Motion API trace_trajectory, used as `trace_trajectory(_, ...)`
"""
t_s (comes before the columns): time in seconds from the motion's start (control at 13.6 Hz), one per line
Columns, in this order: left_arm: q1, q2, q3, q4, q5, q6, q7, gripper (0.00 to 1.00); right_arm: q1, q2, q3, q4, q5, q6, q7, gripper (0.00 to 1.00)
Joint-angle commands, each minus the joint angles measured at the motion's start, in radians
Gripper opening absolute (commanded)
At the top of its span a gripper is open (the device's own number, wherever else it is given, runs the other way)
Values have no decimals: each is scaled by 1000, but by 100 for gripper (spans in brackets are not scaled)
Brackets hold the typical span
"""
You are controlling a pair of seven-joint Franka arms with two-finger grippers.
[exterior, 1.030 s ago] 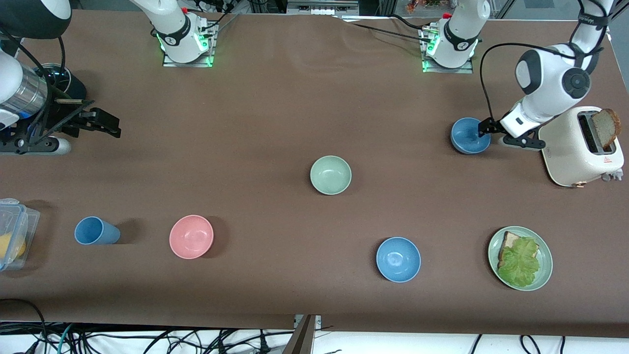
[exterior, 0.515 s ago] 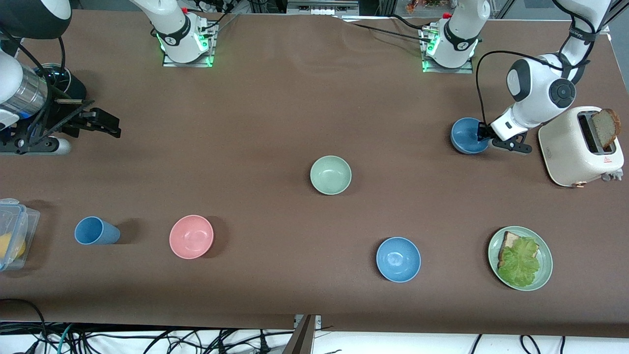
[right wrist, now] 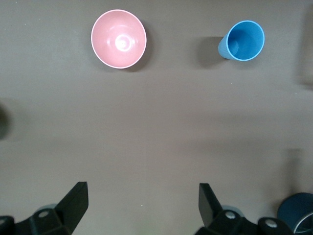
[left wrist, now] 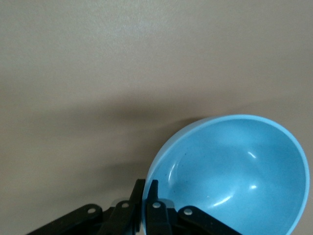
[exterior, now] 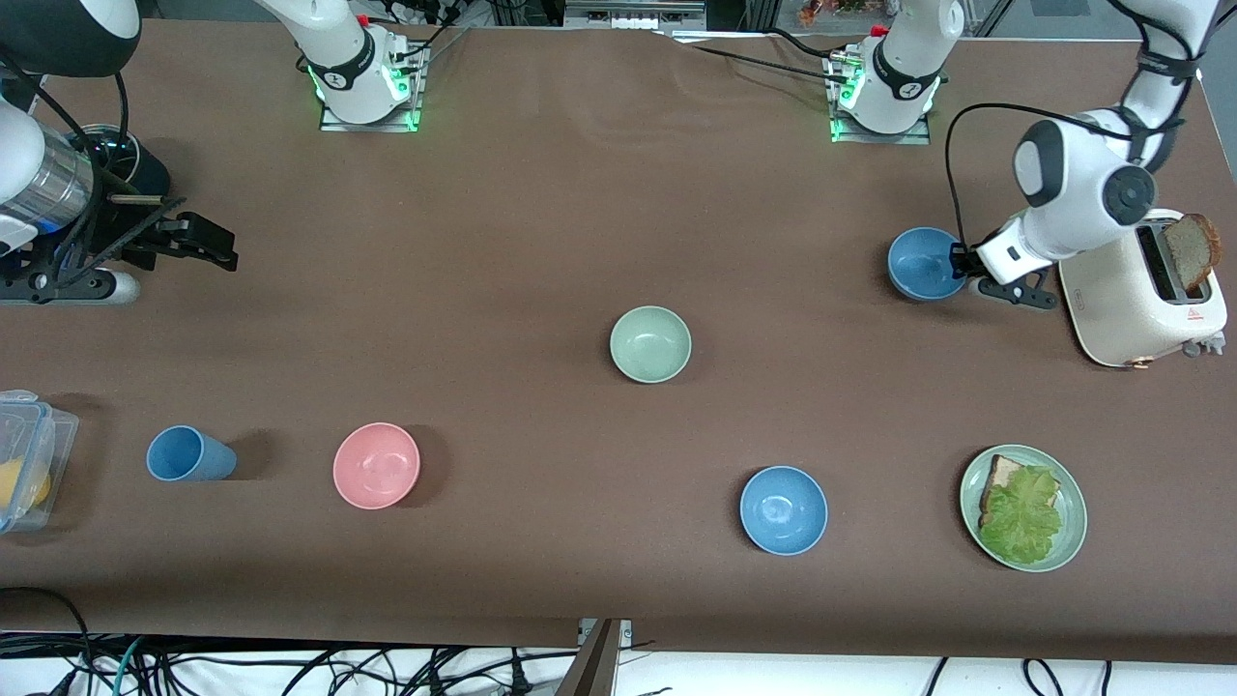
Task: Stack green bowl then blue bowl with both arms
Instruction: 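Carry the blue bowl over the green bowl and lower it inside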
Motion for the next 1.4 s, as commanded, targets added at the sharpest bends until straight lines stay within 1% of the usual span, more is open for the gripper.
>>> trace_trajectory(0.0,-62,39,-24,307,-121,-354,10,0,-2,3,1,16,-9,-12,1,100)
trace_trajectory(0.15,-135,96,-43,487,-136,-453,-115,0,-2,3,1,16,-9,-12,1,100)
trace_trajectory(0.29,-229,153,-47,634,-142,-524,-246,0,-2,3,1,16,-9,-13,1,100)
trace_trajectory(0.37,-284,185,-47,703,-144,-536,-294,0,-2,3,1,16,-9,-13,1,100)
trace_trajectory(0.59,-459,311,-47,871,-146,-538,-488,0,-2,3,1,16,-9,-13,1,100)
trace_trajectory(0.74,-583,404,-47,964,-147,-530,-637,0,-2,3,1,16,-9,-13,1,100)
trace_trajectory(0.88,-683,507,-44,1055,-146,-510,-722,0,-2,3,1,16,-9,-13,3,100)
trace_trajectory(0.96,-707,542,-43,1075,-144,-486,-734,0,-2,3,1,16,-9,-13,3,100)
trace_trajectory(1.1,-720,584,-43,1074,-138,-399,-754,0,-2,3,1,16,-9,-13,3,100)
trace_trajectory(1.32,-732,612,-43,1071,-136,-358,-754,0,-3,3,1,14,-9,-13,1,100)
